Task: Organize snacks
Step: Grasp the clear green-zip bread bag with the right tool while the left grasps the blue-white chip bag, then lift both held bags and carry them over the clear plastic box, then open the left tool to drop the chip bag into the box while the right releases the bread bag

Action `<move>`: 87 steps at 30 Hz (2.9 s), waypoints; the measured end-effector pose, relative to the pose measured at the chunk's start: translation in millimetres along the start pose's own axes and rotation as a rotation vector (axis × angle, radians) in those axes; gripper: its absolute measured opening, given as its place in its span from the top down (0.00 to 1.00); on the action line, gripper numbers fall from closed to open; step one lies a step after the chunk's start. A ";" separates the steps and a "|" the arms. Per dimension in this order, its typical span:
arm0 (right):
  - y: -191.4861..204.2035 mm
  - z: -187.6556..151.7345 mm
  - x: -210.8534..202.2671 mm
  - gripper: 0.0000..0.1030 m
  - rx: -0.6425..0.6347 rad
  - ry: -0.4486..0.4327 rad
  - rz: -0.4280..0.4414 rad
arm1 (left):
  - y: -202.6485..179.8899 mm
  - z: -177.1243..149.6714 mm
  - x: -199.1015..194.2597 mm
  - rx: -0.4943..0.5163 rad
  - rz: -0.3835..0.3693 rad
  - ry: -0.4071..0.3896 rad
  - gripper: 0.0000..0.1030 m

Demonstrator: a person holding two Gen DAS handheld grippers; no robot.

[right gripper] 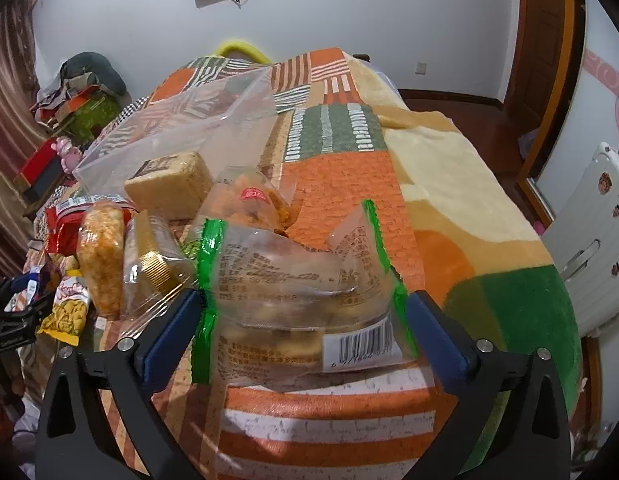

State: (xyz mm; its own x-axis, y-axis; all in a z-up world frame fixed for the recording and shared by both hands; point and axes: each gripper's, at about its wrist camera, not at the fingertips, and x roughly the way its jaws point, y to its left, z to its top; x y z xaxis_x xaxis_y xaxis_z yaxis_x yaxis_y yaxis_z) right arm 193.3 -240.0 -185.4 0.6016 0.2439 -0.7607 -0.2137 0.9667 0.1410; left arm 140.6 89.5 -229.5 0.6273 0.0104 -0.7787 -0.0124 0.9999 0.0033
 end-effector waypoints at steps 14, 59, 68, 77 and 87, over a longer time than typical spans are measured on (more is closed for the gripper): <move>-3.2 -4.5 -7.8 0.23 0.008 -0.005 0.025 | 11.7 -2.6 -33.2 -0.071 -0.010 -0.030 0.38; 26.3 19.7 -49.1 0.28 -0.030 -0.181 0.139 | 57.9 15.1 -36.8 -0.219 -0.050 -0.048 0.57; 53.0 53.2 -46.8 0.28 -0.111 -0.248 0.161 | 39.3 64.7 -75.0 -0.165 -0.074 -0.186 0.57; 72.9 90.8 -31.4 0.28 -0.140 -0.291 0.176 | 16.8 123.4 -74.6 -0.096 -0.094 -0.278 0.57; 85.2 117.6 9.7 0.28 -0.160 -0.231 0.165 | 4.9 161.9 -27.4 -0.071 -0.123 -0.235 0.57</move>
State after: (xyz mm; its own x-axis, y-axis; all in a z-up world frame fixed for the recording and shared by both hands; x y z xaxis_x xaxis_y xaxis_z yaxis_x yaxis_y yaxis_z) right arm 271.4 -146.1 -106.2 0.7033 0.4255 -0.5695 -0.4301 0.8925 0.1357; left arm 249.3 95.3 -106.6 0.7907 -0.1011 -0.6037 0.0256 0.9909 -0.1324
